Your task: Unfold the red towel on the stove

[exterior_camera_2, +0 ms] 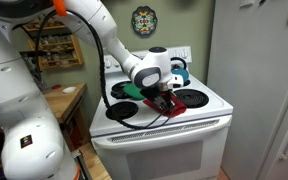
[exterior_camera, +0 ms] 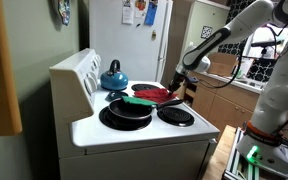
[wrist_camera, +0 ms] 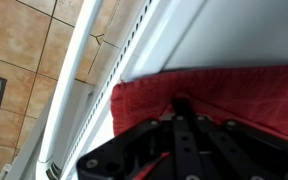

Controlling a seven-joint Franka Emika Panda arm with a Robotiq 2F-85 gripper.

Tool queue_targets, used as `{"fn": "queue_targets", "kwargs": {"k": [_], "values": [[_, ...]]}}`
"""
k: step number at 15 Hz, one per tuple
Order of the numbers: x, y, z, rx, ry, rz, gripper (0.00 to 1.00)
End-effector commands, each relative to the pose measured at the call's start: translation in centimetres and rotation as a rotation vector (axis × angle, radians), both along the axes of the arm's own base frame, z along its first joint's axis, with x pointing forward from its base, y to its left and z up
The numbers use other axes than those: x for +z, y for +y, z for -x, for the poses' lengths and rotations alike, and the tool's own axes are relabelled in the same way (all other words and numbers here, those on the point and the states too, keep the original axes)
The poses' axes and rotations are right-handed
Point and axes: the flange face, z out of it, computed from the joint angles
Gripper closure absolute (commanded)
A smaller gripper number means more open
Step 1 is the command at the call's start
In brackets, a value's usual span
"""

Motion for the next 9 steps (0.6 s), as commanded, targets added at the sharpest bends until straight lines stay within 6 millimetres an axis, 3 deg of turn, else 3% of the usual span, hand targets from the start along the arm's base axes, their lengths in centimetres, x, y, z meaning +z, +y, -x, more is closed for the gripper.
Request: {"fn": "queue_targets", "kwargs": {"k": [1, 3, 4, 6, 9], "values": [[0.00, -0.04, 0.43, 0.009, -0.021, -0.010, 1.00], [0.16, -0.05, 0.46, 0.015, -0.021, -0.007, 1.00], [0.32, -0.07, 0.49, 0.014, -0.021, 0.000, 0.74], [0.39, -0.16, 0.51, 0.014, -0.020, 0.000, 0.67], [0.00, -0.15, 0.33, 0.017, -0.017, -0.004, 0.44]]}}
